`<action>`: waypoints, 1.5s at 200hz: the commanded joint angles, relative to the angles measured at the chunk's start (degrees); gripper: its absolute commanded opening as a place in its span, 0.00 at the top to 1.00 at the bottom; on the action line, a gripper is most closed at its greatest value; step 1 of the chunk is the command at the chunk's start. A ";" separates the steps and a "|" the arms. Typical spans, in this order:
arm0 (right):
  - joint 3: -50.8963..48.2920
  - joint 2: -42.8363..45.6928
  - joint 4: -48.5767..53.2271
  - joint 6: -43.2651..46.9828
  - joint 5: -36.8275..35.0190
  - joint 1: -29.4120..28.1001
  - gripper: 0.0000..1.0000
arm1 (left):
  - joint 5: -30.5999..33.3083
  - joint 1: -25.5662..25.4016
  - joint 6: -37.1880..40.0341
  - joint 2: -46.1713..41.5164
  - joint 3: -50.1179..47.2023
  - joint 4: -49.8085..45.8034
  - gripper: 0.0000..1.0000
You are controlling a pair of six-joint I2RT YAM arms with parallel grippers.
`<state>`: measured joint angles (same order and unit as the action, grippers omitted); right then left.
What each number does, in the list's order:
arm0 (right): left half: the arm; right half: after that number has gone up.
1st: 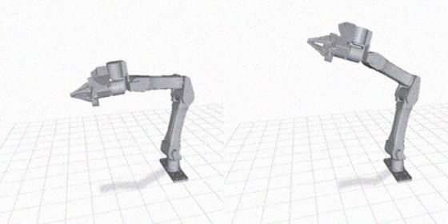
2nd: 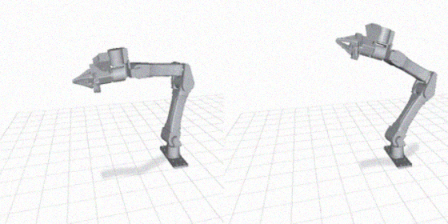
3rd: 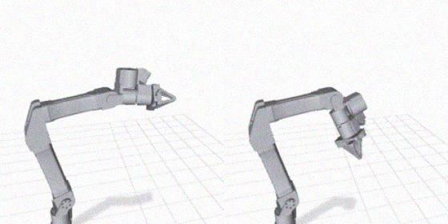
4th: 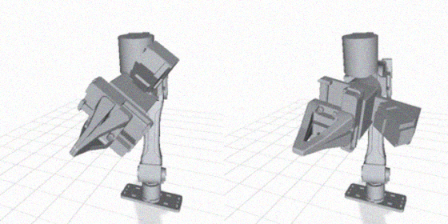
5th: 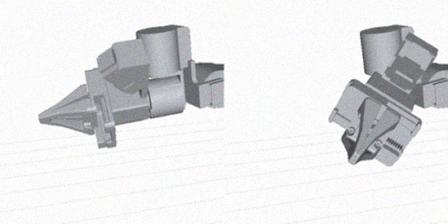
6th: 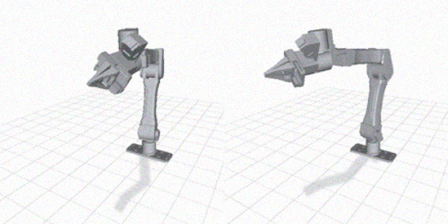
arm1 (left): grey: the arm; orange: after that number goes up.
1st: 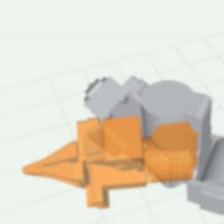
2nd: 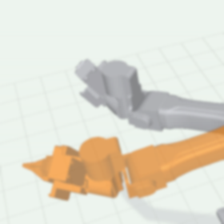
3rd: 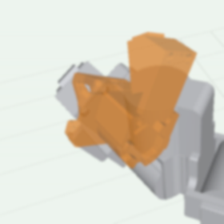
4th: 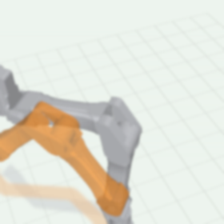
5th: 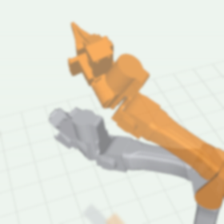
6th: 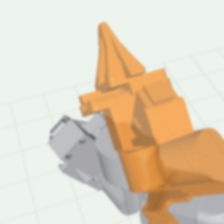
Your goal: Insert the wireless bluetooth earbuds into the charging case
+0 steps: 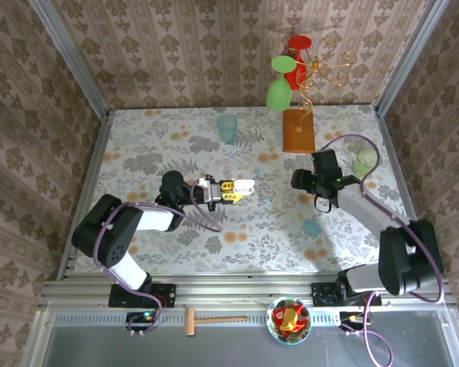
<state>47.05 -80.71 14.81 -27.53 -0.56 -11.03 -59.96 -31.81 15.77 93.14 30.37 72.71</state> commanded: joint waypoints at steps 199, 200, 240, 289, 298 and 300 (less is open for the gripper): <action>3.25 -19.88 -12.65 -9.96 13.74 6.98 0.74 | -1.30 0.88 1.90 1.99 0.92 1.91 1.00; 3.28 -19.86 -12.63 -9.98 13.74 6.98 0.74 | -1.30 0.88 1.90 1.97 0.92 1.91 1.00; 3.27 -20.55 -13.14 -10.26 15.06 6.98 0.78 | -1.15 0.88 1.98 2.13 1.18 1.88 1.00; 3.05 -20.19 -13.50 -10.62 17.48 6.90 0.75 | -1.05 0.88 2.14 2.22 1.20 1.91 1.00; 2.87 -20.07 -13.45 -10.71 17.45 6.89 0.75 | -1.05 0.92 2.15 2.22 1.18 1.91 1.00; 2.87 -20.07 -13.37 -10.75 17.44 6.90 0.75 | -1.04 0.89 2.20 2.24 1.18 1.91 1.00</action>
<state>49.43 -99.53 2.00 -37.76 14.81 -3.90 -60.03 -31.05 16.38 94.56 30.41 72.90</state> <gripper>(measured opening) 0.252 0.158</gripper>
